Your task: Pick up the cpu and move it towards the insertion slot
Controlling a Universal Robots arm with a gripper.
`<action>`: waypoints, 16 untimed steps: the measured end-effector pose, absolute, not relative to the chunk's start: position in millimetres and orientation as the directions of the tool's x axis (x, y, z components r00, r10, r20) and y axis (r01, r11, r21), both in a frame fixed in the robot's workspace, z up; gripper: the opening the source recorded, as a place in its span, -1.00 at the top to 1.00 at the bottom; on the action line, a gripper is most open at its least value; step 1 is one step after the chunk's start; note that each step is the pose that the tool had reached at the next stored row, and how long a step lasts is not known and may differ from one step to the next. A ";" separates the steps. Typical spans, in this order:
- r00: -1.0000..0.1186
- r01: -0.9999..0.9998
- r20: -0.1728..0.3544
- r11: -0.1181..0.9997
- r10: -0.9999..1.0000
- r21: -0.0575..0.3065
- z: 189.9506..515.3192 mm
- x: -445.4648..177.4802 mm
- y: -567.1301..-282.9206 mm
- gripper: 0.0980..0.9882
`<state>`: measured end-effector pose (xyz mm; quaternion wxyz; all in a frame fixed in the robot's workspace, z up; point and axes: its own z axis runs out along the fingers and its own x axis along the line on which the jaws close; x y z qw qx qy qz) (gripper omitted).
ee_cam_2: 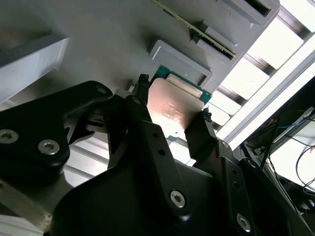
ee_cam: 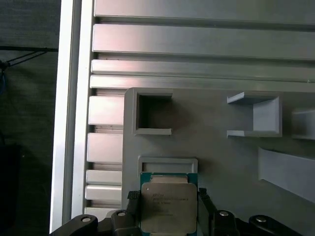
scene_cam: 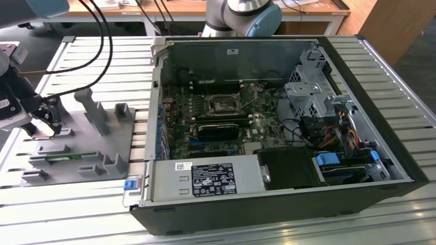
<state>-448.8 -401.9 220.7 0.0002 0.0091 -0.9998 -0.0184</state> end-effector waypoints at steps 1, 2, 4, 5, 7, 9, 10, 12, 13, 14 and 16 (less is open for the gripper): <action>-1.000 -0.018 0.000 0.999 -0.018 0.037 222.0 -448.8 -401.9 0.00; -1.000 -0.018 0.000 0.999 -0.018 0.037 222.9 -448.8 -401.9 0.00; -1.000 -0.018 0.000 0.999 -0.018 0.037 224.4 -448.8 -401.9 0.00; -1.000 -0.018 0.000 0.999 -0.018 0.037 225.2 -448.8 -401.9 0.00; -1.000 -0.018 0.000 0.999 -0.018 0.037 226.3 -448.8 -401.9 0.00; -1.000 -0.018 0.000 0.999 -0.018 0.037 227.2 -448.8 -401.9 0.00; -1.000 -0.018 0.000 0.999 -0.018 0.037 227.7 -448.8 -401.8 0.00; -1.000 -0.018 0.000 0.999 -0.018 0.037 228.6 -448.8 -401.9 0.00; -1.000 -0.018 0.000 0.999 -0.018 0.037 229.1 -448.8 -401.9 0.00; -1.000 -0.018 0.000 0.999 -0.018 0.037 229.6 -448.8 -401.9 0.00; -1.000 -0.018 0.000 0.999 -0.018 0.037 230.4 -448.8 -401.8 0.00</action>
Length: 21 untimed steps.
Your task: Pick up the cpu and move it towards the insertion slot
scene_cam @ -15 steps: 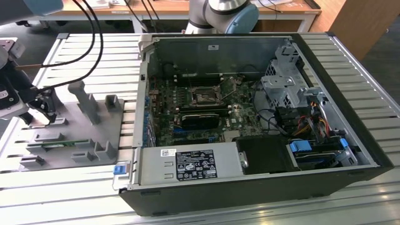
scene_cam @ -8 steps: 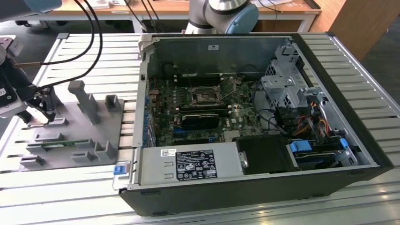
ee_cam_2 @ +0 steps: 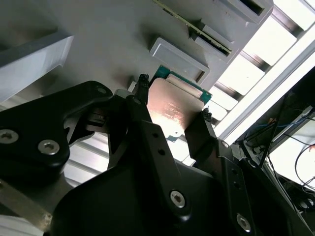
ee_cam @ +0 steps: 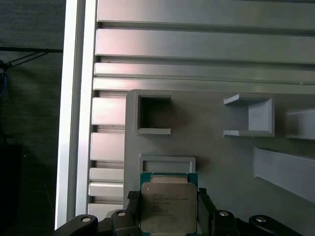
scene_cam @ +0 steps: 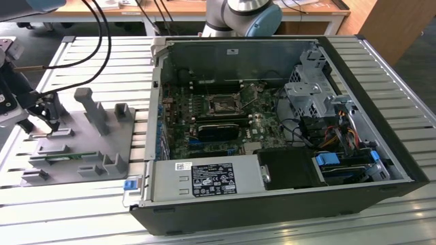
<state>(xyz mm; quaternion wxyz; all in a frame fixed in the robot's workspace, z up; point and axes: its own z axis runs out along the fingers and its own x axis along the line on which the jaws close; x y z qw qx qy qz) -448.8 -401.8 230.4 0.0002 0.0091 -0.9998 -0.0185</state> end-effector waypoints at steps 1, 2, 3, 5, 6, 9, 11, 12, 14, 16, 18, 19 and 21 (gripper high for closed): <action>-1.000 -0.018 0.000 0.999 -0.018 0.037 230.9 -448.8 -401.9 0.00; -1.000 -0.018 0.000 0.999 -0.018 0.037 231.4 -448.8 -401.8 0.00; -1.000 -0.018 0.000 0.999 -0.018 0.037 231.9 -448.8 -401.9 0.00; -1.000 -0.018 0.000 0.999 -0.018 0.037 233.0 -448.8 -401.9 0.00; -1.000 -0.018 0.000 0.999 -0.018 0.037 233.4 -448.8 -401.9 0.00; -1.000 -0.018 0.000 0.999 -0.018 0.037 234.5 -448.8 -401.9 0.00; -1.000 -0.018 0.000 0.999 -0.018 0.037 235.2 -448.8 -401.9 0.00; -1.000 -0.018 0.000 0.999 -0.018 0.037 235.8 -448.8 -401.9 0.00; -1.000 -0.018 0.000 0.999 -0.018 0.037 237.1 -448.8 -401.9 0.00; -1.000 -0.018 0.000 0.999 -0.018 0.037 238.6 -448.8 -401.9 0.00; -1.000 -0.018 0.000 0.999 -0.018 0.037 240.2 -448.8 -401.8 0.00; -1.000 -0.018 0.000 0.999 -0.018 0.037 240.8 -448.8 -401.9 0.00; -1.000 -0.018 0.000 0.999 -0.018 0.037 242.1 -448.8 -401.9 0.00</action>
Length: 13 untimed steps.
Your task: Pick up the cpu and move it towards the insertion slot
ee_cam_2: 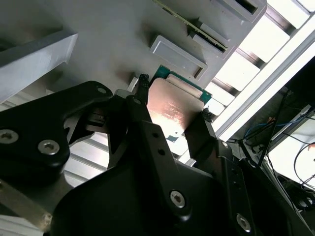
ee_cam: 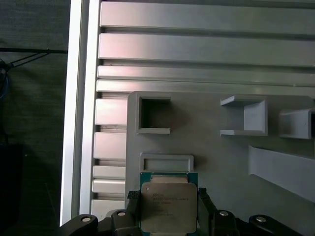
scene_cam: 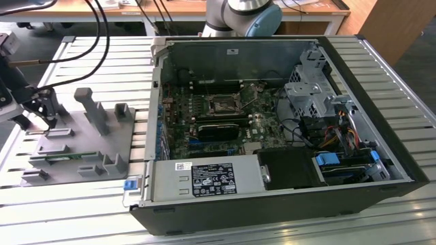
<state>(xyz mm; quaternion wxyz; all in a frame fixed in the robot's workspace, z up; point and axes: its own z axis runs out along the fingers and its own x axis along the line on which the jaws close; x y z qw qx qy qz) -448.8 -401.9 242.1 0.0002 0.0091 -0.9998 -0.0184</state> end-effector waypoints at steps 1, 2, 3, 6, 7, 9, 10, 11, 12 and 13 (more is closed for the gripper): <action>-1.000 -0.018 0.000 0.999 -0.018 0.037 242.6 -448.8 -401.9 0.00; -1.000 -0.018 0.000 0.999 -0.018 0.037 243.3 -448.8 -401.9 0.00; -1.000 -0.018 0.000 0.999 -0.018 0.037 243.8 -448.8 -401.8 0.00; -1.000 -0.018 0.000 0.999 -0.018 0.037 245.9 -448.8 -401.9 0.00; -1.000 -0.018 0.000 0.999 -0.018 0.037 246.7 -448.8 -401.9 0.00; -1.000 -0.018 0.000 0.999 -0.018 0.037 248.3 -448.8 -401.8 0.00; -1.000 -0.018 0.000 0.999 -0.018 0.037 249.1 -448.8 -401.8 0.00; -1.000 -0.018 0.000 0.999 -0.018 0.037 249.9 -448.8 -401.8 0.00; -1.000 -0.018 0.000 0.999 -0.018 0.037 250.7 -448.8 -401.8 0.00; -1.000 -0.018 0.000 0.999 -0.018 0.037 251.6 -448.8 -401.8 0.00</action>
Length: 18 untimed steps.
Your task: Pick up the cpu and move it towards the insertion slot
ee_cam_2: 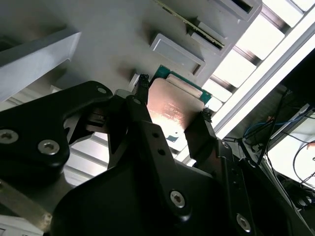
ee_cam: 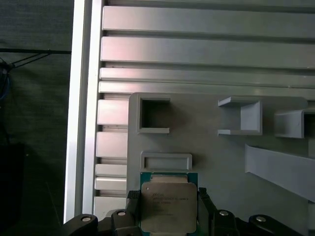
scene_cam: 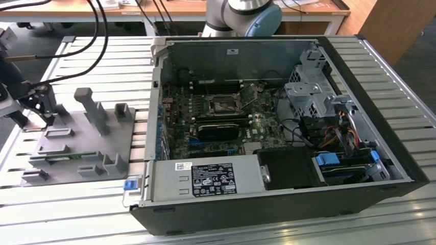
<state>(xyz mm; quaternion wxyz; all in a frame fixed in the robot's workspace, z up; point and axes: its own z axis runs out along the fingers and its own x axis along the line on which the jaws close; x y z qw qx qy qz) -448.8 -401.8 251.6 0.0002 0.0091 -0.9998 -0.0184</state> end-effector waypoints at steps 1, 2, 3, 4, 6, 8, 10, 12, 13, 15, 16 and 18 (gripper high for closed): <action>-1.000 -0.018 0.000 0.999 -0.018 0.037 252.5 -448.8 -401.8 0.00; -1.000 -0.018 0.000 0.999 -0.018 0.037 253.5 -448.8 -401.8 0.00; -1.000 -0.018 0.000 0.999 -0.018 0.037 254.4 -448.8 -401.8 0.00; -1.000 -0.018 0.000 0.999 -0.018 0.037 255.3 -448.8 -401.8 0.00; -1.000 -0.018 0.000 0.999 -0.018 0.037 256.9 -448.8 -401.8 0.00; -1.000 -0.018 0.000 0.999 -0.018 0.037 258.5 -448.8 -401.8 0.00; -1.000 -0.018 0.000 0.999 -0.018 0.037 260.1 -448.8 -401.8 0.00; -1.000 -0.018 0.000 0.999 -0.018 0.037 261.6 -448.8 -401.8 0.00; -1.000 -0.018 0.000 0.999 -0.018 0.037 262.4 -448.8 -401.8 0.00; -1.000 -0.018 0.000 0.999 -0.018 0.037 263.9 -448.8 -401.8 0.00; -1.000 -0.018 0.000 0.999 -0.018 0.037 264.5 -448.8 -401.8 0.00; -1.000 -0.018 0.000 0.999 -0.018 0.037 265.7 -448.8 -401.8 0.00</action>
